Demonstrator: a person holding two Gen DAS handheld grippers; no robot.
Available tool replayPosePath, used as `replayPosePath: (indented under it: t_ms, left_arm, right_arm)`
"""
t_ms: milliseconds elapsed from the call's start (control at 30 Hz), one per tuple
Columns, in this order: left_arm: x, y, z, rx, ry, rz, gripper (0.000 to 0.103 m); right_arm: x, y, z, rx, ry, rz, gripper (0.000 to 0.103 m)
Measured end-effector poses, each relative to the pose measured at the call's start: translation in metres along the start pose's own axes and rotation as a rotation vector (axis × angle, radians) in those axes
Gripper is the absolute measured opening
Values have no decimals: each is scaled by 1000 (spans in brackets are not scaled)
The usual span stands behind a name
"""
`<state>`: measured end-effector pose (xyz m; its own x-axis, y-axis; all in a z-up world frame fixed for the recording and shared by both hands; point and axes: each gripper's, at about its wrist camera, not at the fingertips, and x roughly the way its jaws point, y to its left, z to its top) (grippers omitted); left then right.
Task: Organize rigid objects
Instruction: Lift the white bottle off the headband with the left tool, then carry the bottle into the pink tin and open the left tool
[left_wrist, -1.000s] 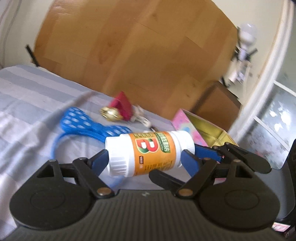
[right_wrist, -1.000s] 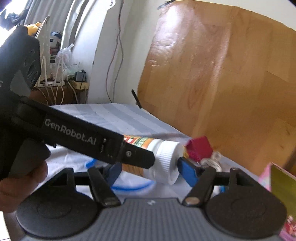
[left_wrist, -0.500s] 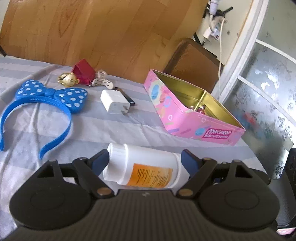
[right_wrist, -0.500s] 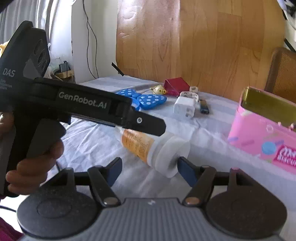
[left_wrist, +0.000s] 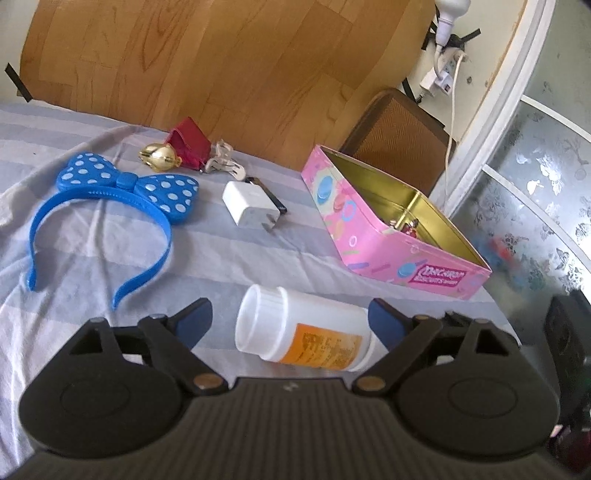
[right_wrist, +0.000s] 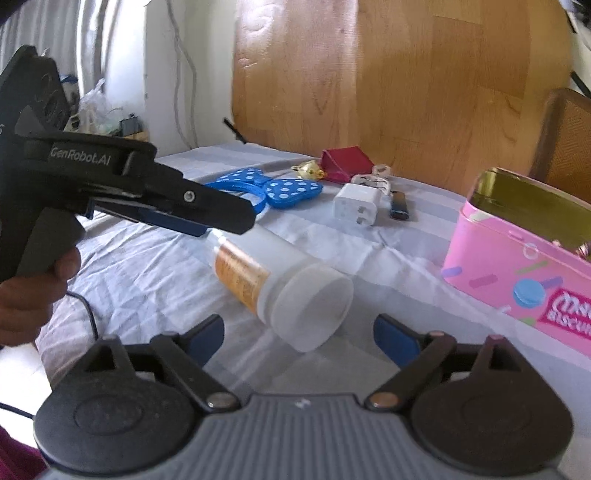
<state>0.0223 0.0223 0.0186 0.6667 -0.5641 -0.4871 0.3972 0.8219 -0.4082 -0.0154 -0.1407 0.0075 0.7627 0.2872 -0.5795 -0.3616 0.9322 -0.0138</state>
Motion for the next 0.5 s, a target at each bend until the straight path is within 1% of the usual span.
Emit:
replayPosePath:
  t_ms: [167,300,433,467,500]
  left_arm:
    - [3,-4,-5,16,23,-22,95]
    - [8,-3,-7,13,41,-15,95]
    - [12,-2,-7,9,54,-16,95]
    - [13,-2,-8,11,56,-15,94]
    - [14,-2,-8,14,58,-17,93]
  right_arm:
    - [8,2,7,-85,6,41,93]
    - [20,3,13,-146,19,65,93]
    - [30,7,17,-198,21,112,95]
    - [33,8,17,-207,22,122,95]
    - [36,8,18,-210,26,128,88]
